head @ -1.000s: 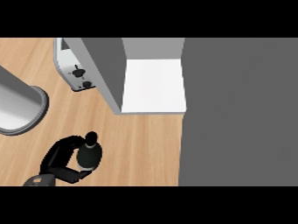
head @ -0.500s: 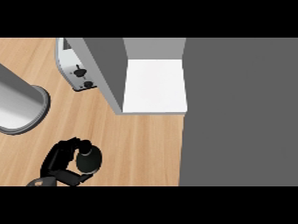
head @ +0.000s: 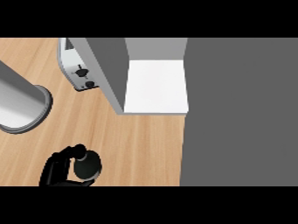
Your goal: Pick up the wine, place it into the cabinet and close the cabinet
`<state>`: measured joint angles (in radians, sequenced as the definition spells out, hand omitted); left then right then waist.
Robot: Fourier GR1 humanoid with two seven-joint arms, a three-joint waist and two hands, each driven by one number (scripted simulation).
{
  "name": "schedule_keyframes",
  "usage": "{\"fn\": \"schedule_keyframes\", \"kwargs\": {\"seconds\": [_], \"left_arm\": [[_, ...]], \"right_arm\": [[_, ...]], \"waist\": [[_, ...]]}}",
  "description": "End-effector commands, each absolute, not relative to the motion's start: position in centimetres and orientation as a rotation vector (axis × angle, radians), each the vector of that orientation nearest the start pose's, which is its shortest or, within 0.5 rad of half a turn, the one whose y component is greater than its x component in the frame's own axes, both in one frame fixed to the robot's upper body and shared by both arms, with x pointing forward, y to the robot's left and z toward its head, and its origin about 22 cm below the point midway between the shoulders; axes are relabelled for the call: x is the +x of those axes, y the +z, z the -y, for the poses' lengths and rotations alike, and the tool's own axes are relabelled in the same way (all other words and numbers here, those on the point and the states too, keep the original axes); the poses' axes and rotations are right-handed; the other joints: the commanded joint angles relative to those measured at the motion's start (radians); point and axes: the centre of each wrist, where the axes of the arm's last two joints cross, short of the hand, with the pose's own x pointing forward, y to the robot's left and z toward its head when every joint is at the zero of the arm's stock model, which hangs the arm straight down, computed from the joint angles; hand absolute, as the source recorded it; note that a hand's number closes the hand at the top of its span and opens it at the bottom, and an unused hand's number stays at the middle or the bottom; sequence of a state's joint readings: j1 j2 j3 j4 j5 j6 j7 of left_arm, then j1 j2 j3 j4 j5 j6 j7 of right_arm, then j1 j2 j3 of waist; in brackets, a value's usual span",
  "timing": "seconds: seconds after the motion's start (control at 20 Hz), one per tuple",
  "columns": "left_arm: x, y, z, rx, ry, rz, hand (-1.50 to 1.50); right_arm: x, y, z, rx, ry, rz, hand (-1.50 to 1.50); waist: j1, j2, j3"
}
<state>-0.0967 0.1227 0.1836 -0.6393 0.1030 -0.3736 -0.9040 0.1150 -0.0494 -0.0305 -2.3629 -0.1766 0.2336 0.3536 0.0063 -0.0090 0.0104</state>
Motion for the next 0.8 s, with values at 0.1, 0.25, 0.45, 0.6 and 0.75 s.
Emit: {"fn": "schedule_keyframes", "kwargs": {"seconds": [0.1, 0.25, 0.45, 0.6, 0.75], "left_arm": [[15.5, -17.1, -29.6, -0.386, 0.269, 1.698, 1.5], [16.3, -14.5, -26.8, -0.388, 0.252, 1.76, 1.5], [16.6, -11.3, -24.4, -0.432, 0.272, 1.741, 1.5], [17.6, -7.5, -25.3, -0.43, 0.254, 1.757, 1.5], [17.1, -5.3, -23.2, -0.446, 0.23, 1.762, 1.5]], "right_arm": [[15.4, 15.9, 24.6, 0.156, 0.214, 1.919, -1.5], [15.9, 15.2, 24.6, 0.176, 0.209, 1.916, -1.5], [16.0, 15.9, 25.3, 0.184, 0.203, 1.901, -1.5], [15.6, 15.3, 25.1, 0.177, 0.22, 1.899, -1.5], [16.7, 15.5, 23.9, 0.188, 0.21, 1.892, -1.5]], "waist": [[-0.001, 0.007, -0.01], [0.005, 0.005, -0.008], [0.0, 0.006, -0.009], [-0.003, 0.007, -0.009], [-0.002, 0.008, -0.01]]}}
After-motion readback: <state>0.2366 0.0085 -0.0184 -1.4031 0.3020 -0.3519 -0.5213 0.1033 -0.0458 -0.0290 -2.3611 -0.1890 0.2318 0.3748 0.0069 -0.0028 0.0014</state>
